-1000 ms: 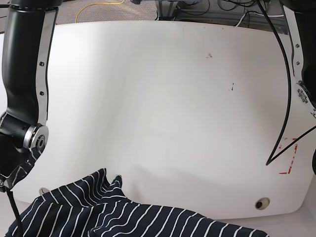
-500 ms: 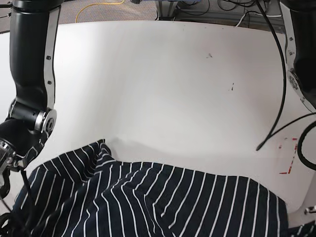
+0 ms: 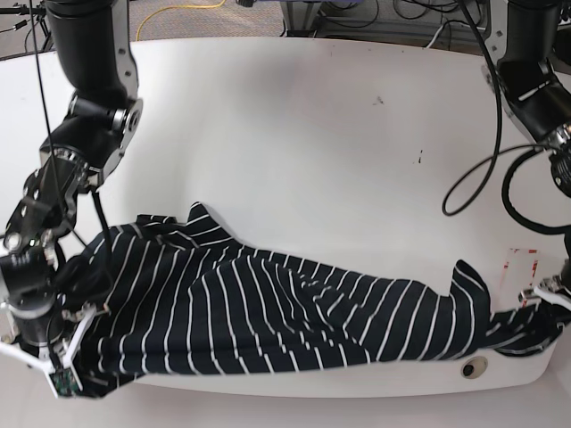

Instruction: Fold the T-shirt properly

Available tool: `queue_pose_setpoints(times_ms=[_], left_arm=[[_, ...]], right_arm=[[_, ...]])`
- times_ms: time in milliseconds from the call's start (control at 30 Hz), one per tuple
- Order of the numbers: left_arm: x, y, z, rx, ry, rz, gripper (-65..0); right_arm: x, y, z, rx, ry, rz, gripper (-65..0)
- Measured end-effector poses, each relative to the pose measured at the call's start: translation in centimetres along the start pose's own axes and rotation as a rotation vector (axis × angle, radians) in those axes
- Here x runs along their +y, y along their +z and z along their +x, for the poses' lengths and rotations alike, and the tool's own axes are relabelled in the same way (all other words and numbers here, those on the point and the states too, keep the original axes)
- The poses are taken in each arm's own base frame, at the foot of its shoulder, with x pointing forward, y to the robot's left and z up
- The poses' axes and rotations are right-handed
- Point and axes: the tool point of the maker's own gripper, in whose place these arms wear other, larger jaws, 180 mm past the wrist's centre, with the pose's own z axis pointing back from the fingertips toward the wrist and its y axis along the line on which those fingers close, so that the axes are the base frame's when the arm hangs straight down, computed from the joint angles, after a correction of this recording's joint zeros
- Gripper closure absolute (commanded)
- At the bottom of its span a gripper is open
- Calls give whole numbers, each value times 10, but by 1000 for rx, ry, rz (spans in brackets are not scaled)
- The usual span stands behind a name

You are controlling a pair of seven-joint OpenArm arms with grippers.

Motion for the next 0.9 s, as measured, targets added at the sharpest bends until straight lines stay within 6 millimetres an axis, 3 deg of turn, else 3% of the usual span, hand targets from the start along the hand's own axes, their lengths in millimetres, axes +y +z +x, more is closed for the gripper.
queue_pose_setpoints(times_ms=[167, 367, 667, 900], left_arm=[[-6, 14, -52, 90, 44, -42, 0], [-6, 29, -101, 199, 65, -48, 0], [-4, 56, -167, 351, 99, -47, 0], [-4, 78, -206, 456, 41, -71, 0]], right_arm=[[34, 7, -65, 138, -46, 55, 0], [71, 17, -121, 262, -90, 130, 0], [108, 39, -181, 406, -177, 189, 0], [132, 58, -215, 496, -204, 234, 0]])
